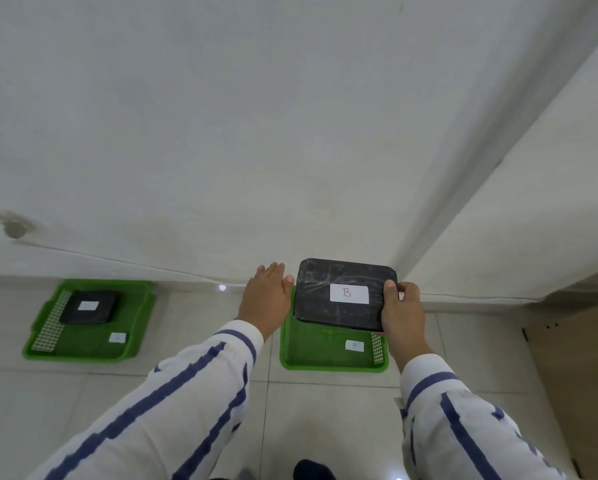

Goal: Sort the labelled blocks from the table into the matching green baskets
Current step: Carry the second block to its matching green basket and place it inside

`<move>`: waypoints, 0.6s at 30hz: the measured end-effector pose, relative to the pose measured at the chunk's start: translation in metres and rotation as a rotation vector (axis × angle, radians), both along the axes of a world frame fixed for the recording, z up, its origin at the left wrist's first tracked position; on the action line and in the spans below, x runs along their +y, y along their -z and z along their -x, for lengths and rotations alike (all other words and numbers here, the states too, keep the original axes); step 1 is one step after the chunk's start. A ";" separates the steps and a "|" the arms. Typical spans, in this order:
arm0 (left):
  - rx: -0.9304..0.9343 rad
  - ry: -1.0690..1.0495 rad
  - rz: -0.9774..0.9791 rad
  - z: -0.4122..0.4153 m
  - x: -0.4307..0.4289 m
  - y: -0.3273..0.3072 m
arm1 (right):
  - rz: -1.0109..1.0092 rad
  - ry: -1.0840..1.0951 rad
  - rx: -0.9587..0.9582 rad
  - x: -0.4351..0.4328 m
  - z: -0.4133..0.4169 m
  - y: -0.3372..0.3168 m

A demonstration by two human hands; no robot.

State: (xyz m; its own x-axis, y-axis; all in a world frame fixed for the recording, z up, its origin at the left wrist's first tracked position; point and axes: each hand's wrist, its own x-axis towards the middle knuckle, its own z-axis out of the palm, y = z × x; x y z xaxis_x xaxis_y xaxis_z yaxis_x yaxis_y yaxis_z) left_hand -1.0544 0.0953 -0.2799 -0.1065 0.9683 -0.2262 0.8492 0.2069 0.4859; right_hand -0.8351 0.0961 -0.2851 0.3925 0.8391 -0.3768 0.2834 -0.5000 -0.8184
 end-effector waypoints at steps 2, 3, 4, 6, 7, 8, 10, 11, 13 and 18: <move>0.003 -0.006 0.000 0.000 0.007 0.041 | 0.007 0.005 -0.008 0.006 0.000 0.042; 0.005 -0.004 -0.002 0.000 0.009 0.062 | 0.005 0.009 -0.010 0.009 0.000 0.063; 0.008 -0.001 -0.003 0.000 0.012 0.084 | -0.001 0.010 -0.012 0.011 -0.001 0.086; 0.005 -0.006 0.000 -0.001 0.017 0.126 | -0.022 0.011 -0.016 0.016 -0.002 0.130; 0.004 -0.010 -0.002 -0.002 0.019 0.147 | -0.031 0.011 -0.011 0.017 -0.002 0.153; 0.002 -0.012 -0.008 -0.002 0.021 0.167 | -0.039 0.005 -0.004 0.018 -0.002 0.175; -0.004 -0.012 -0.014 -0.002 0.023 0.207 | -0.043 -0.001 0.007 0.019 0.000 0.217; -0.005 -0.012 -0.016 -0.001 0.024 0.227 | -0.043 -0.003 0.007 0.020 0.001 0.237; -0.001 -0.014 -0.016 0.002 0.026 0.265 | -0.043 -0.009 0.000 0.025 0.003 0.275; -0.011 -0.020 -0.011 0.005 0.031 0.341 | -0.040 -0.021 0.029 0.038 0.003 0.350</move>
State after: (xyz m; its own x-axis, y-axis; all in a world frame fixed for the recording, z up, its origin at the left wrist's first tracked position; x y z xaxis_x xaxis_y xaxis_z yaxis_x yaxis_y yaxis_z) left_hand -1.0590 0.1264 -0.6213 -0.1230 0.9685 -0.2164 0.8394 0.2178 0.4979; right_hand -0.8377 0.1337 -0.6353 0.3636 0.8617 -0.3539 0.2693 -0.4609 -0.8456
